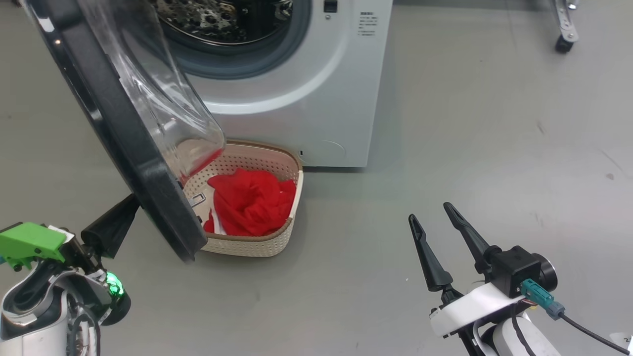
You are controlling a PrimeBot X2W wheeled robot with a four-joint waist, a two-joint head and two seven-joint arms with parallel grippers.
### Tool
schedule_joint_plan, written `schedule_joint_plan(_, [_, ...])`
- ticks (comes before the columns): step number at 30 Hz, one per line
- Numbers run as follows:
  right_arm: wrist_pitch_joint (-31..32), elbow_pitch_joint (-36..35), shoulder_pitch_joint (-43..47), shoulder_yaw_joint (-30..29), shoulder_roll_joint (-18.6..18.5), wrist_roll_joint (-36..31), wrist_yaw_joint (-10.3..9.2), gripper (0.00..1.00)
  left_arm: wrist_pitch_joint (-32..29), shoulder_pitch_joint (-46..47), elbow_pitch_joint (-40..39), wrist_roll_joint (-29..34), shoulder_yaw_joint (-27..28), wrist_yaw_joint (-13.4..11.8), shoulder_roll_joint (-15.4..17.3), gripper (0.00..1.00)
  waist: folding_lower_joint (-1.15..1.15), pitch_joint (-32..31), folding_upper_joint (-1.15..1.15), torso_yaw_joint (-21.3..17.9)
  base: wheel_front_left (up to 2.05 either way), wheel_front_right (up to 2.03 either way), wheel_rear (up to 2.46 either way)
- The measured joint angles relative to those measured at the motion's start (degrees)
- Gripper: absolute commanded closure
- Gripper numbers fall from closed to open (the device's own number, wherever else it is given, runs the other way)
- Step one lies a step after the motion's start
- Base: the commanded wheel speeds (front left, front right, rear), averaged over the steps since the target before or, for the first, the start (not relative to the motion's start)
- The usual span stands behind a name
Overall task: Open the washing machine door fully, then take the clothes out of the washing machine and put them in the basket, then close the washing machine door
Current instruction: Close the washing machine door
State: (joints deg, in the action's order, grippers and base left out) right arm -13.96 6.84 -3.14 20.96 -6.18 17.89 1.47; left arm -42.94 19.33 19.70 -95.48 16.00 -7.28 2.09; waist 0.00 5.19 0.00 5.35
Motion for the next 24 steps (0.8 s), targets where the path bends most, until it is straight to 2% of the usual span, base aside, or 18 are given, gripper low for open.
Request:
schedule_joint_plan(11, [0.00,0.34,-0.53,-0.02,0.54,0.00,-0.01,0.00,3.43,0.09,-0.45,-0.92,-0.52,0.00,-0.23,1.00,0.00,1.12,0.00,-6.22,0.00,0.00,0.00])
schedule_joint_plan(24, [-0.04,0.71,-1.08,-0.07,0.99,0.36,-0.01,0.00,10.43,1.09,-0.10,-1.75,0.38,0.00,-0.35,1.00,0.00,2.08,0.00,-14.00,0.00,0.00,0.00])
